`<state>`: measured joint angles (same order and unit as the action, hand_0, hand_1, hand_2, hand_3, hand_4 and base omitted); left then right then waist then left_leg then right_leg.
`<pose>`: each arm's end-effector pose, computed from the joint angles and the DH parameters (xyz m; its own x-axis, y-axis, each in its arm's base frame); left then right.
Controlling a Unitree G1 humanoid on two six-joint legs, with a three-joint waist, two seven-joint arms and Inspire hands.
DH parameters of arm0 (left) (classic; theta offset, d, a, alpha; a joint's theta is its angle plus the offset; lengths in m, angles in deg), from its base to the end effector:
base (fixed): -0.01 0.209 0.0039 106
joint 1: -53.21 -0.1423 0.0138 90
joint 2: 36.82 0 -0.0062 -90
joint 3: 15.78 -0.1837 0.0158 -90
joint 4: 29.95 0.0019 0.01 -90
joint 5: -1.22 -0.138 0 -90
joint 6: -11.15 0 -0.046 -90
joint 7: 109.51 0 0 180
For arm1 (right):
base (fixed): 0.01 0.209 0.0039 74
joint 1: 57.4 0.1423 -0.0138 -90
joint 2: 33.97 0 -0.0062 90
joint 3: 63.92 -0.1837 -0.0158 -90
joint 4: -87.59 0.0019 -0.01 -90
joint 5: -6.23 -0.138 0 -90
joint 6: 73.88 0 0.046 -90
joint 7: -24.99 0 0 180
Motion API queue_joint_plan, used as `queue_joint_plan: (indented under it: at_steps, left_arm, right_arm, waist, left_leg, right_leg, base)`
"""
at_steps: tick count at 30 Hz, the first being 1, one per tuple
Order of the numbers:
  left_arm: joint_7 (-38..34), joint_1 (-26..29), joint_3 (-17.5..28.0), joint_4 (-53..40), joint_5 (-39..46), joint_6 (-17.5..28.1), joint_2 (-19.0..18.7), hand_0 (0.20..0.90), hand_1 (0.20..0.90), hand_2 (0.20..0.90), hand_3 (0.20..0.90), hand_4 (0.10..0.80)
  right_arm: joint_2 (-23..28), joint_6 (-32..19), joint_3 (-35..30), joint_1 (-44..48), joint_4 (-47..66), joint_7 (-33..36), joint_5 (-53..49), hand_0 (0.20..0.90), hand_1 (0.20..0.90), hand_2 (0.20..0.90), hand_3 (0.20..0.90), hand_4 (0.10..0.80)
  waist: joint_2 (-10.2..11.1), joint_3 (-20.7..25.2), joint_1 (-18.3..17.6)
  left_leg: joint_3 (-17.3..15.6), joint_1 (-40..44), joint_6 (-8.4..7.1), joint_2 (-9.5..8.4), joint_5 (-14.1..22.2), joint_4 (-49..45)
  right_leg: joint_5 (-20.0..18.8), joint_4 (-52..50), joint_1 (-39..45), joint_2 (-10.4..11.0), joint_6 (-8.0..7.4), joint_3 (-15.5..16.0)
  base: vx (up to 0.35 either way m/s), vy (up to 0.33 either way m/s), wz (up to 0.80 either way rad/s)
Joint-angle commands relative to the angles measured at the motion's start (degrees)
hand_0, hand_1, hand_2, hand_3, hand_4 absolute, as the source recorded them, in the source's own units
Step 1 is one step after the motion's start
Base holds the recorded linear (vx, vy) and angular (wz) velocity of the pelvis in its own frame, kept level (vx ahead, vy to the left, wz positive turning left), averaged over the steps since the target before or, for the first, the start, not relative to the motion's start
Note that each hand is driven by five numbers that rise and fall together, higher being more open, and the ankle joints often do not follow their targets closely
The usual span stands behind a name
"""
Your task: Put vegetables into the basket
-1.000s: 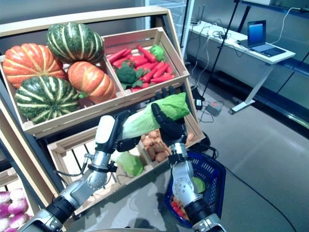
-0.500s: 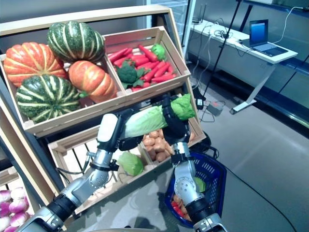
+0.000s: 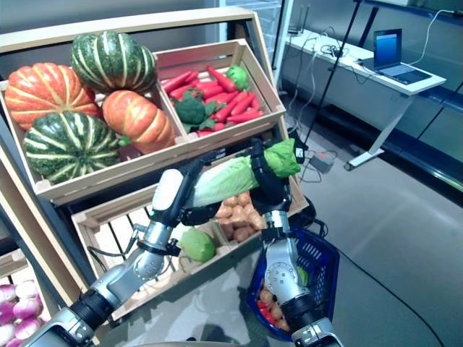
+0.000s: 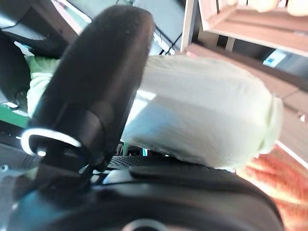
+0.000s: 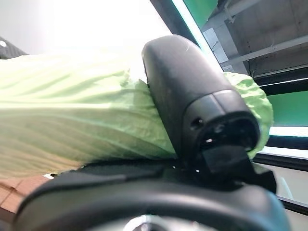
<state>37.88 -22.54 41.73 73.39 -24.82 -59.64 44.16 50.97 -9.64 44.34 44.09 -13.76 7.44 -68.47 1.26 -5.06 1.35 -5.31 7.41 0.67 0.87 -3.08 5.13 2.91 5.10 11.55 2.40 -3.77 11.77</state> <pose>0.2207 0.1294 0.0361 0.8494 -0.3383 0.4052 -0.0452 0.7182 0.6944 0.2345 -0.1385 0.0495 0.9110 0.0796 0.4046 -0.3904 0.4823 0.7842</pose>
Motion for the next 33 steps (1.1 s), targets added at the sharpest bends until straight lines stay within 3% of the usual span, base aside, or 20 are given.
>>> queue_joint_plan:
  at_steps: [1, 11, 24, 33]
  left_arm:
    - [1.49, 7.11, -1.75, 4.52, 3.09, -0.24, 1.48, 0.9, 0.9, 0.9, 0.9, 0.8]
    - [1.98, 3.78, -0.17, 9.15, 1.08, -0.51, 0.64, 0.9, 0.9, 0.9, 0.9, 0.8]
    - [0.16, -1.81, 6.22, 16.19, 1.17, 0.51, -0.92, 0.9, 0.9, 0.9, 0.9, 0.8]
    - [-0.5, -3.78, 9.7, 15.65, 1.75, 1.92, -2.13, 0.9, 0.9, 0.9, 0.9, 0.8]
  right_arm:
    - [-4.53, -4.68, -7.46, 11.36, 7.43, -5.06, -1.31, 0.3, 0.3, 0.3, 0.3, 0.4]
    - [-0.48, -6.24, -13.15, 8.63, 6.34, -4.1, 2.06, 0.3, 0.3, 0.3, 0.3, 0.4]
    - [5.79, -6.67, -22.15, 1.11, 3.24, -4.1, 3.93, 0.3, 0.3, 0.3, 0.3, 0.4]
    - [9.87, -5.14, -24.47, -3.91, -5.64, -0.51, 9.63, 0.3, 0.3, 0.3, 0.3, 0.4]
  waist:
    - [0.56, 1.85, -0.59]
    - [0.56, 1.61, -1.39]
    - [0.8, 0.96, -2.78]
    - [1.28, -0.7, -3.35]
  left_leg:
    - [-0.76, 3.27, 1.94, -1.73, 8.29, -0.13]
    - [-2.27, 3.08, 1.83, -1.19, 8.32, -0.13]
    - [-4.0, 2.96, 1.57, -0.4, 7.98, -0.13]
    - [-4.69, 2.37, 1.34, 0.13, 7.61, -0.13]
  right_leg:
    - [-0.06, -0.11, 0.43, -0.78, 2.77, 0.73]
    - [-0.44, -0.1, -0.45, -0.92, 2.44, -0.15]
    - [-1.0, -0.1, -1.28, -1.26, 2.45, -1.83]
    - [-1.42, -0.1, -2.15, -1.49, 2.55, -2.65]
  base:
    - [0.0, 0.0, 0.0]
    - [-0.003, -0.004, -0.03]
    - [0.002, -0.019, -0.06]
    - [0.005, -0.043, -0.06]
